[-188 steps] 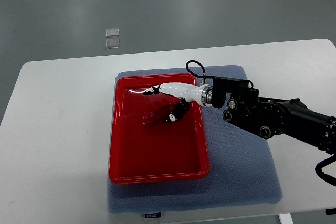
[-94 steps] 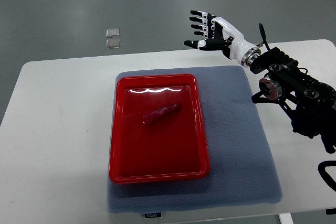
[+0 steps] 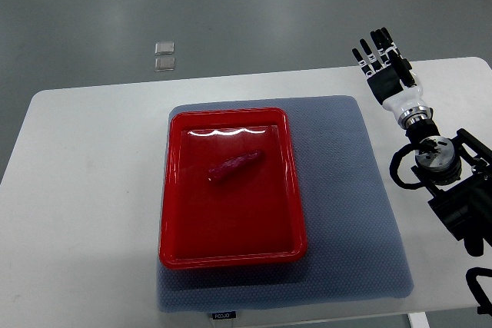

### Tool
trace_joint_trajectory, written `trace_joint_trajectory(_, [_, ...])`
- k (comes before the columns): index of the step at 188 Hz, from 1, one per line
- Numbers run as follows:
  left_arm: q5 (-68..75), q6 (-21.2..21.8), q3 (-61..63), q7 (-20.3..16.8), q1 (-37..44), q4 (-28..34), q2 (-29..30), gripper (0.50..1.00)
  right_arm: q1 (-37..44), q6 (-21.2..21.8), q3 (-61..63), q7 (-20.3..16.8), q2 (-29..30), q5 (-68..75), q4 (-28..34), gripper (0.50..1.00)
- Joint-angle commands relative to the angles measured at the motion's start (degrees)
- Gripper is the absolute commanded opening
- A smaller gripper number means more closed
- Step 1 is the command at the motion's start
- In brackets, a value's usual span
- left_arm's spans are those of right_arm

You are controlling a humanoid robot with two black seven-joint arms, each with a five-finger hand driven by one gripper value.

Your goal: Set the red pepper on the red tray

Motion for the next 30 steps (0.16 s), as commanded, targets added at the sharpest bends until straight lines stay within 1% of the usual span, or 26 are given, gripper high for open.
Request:
trace_joint_trajectory(1, [-0.01,0.0,0.06,-0.05,0.0,-0.09,0.0,1.0,-0.11,0.18,-0.36,-0.03,0.01,0.02,-0.05,0.909])
trace_joint_trajectory(30, [-0.01,0.0,0.06,-0.05,0.0,-0.09,0.0,1.0,-0.37,0.35,-0.8,-0.03,0.1,-0.33,-0.05,0.909])
